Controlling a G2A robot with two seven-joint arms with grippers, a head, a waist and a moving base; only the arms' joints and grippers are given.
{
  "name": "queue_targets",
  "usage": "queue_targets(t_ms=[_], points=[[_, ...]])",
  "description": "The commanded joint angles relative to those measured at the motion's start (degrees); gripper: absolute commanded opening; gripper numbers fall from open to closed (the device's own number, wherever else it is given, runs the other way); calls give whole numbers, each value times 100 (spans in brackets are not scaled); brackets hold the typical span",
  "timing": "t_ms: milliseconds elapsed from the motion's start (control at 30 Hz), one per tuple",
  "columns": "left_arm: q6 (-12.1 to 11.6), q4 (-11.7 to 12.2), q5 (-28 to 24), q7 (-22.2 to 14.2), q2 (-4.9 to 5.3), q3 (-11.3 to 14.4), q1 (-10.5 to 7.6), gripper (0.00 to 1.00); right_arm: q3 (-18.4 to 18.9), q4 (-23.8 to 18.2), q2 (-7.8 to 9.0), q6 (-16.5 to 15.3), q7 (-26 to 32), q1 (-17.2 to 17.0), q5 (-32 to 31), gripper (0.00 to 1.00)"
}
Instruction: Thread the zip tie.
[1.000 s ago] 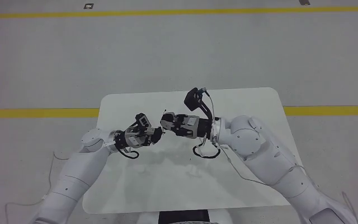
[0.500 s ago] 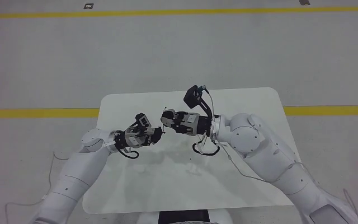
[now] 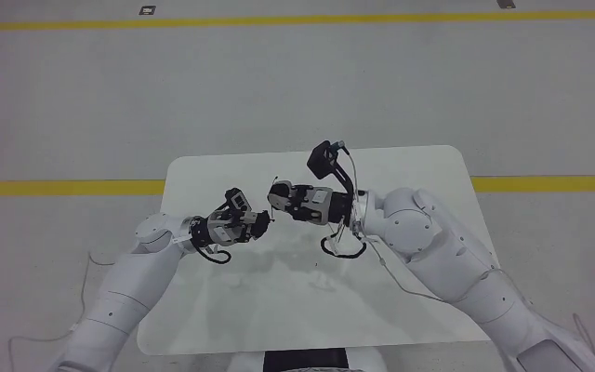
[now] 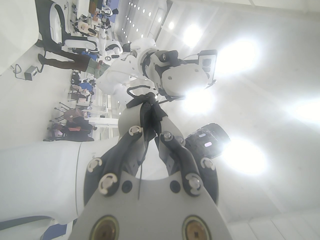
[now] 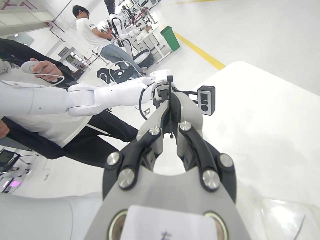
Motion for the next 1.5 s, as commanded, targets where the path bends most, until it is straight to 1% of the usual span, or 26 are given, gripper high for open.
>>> queue_targets(t_ms=[0,300,500,1167,1467], points=[[0,0,0,0,0,0,0,0,-26,14,5,0,-2,6,13,0],[0,0,0,0,0,0,0,0,-87,77,31,0,-24,72,57,0],[0,0,0,0,0,0,0,0,-69,-5,64,0,-101,60,65,0],[0,0,0,0,0,0,0,0,-172,25,142,0,-158,74,55,0],[0,0,0,0,0,0,0,0,-221,-49,171,0,-236,97,66,0]])
